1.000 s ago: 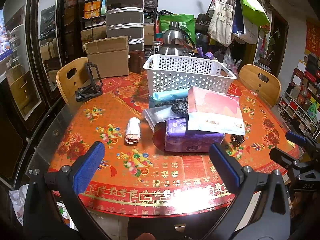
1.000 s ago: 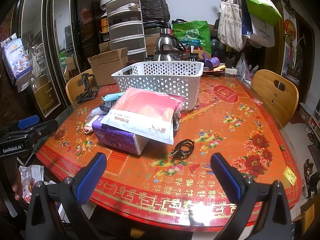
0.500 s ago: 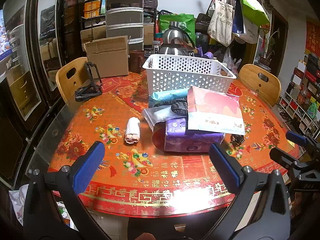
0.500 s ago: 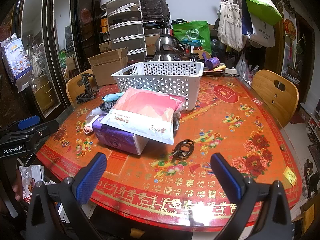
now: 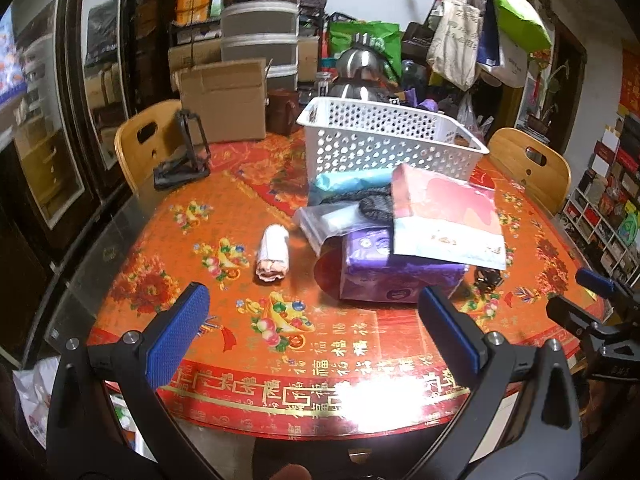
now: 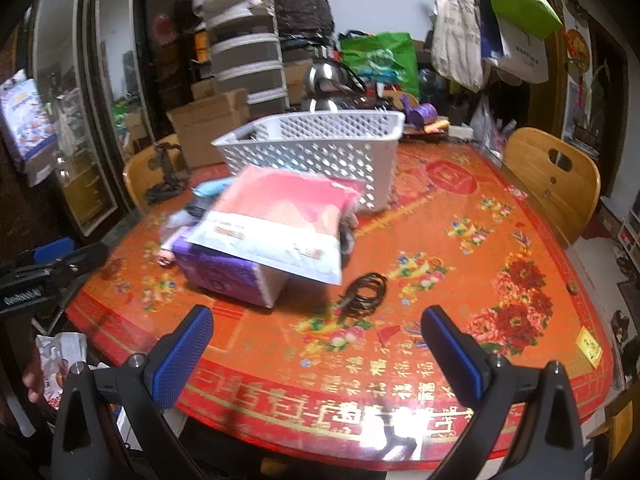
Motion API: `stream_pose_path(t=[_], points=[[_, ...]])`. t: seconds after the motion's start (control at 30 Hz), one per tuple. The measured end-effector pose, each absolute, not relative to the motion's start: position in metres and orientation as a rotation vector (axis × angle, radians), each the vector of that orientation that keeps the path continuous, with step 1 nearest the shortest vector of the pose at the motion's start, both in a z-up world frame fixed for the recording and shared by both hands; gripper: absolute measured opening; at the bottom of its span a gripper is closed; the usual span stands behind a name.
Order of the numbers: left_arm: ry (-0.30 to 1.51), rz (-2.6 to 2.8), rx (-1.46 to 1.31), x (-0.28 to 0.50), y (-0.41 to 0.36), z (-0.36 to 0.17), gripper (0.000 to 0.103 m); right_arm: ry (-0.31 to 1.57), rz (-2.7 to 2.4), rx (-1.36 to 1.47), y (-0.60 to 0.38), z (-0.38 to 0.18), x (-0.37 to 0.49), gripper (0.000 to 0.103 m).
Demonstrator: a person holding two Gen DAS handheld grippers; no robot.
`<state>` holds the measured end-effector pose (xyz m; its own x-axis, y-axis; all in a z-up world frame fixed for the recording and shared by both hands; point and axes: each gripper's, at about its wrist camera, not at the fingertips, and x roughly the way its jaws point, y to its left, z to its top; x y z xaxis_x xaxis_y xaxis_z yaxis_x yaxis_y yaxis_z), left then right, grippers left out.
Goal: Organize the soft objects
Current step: 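Grasp the black cable coil with the right gripper while the left gripper grasps the rolled towel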
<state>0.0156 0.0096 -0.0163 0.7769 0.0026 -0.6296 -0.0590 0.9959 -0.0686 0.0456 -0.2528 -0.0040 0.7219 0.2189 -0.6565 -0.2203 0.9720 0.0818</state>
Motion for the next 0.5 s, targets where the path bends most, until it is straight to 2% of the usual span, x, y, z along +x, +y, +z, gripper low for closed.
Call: stream_pose_path(t=[0.17, 0.3, 0.5], points=[[0.727, 0.037, -0.108, 0.038, 0.027, -0.044, 0.103, 0.768, 0.224, 0.001, -0.26, -0.034, 0.066, 0.103], [0.789, 0.068, -0.101, 0.061, 0.04, -0.074, 0.103, 0.814, 0.21, 0.017, -0.266, -0.057, 0.082, 0.09], [0.863, 0.044, -0.137, 0.088, 0.06, -0.109, 0.103, 0.867, 0.211, 0.029, -0.268, -0.08, 0.098, 0.08]])
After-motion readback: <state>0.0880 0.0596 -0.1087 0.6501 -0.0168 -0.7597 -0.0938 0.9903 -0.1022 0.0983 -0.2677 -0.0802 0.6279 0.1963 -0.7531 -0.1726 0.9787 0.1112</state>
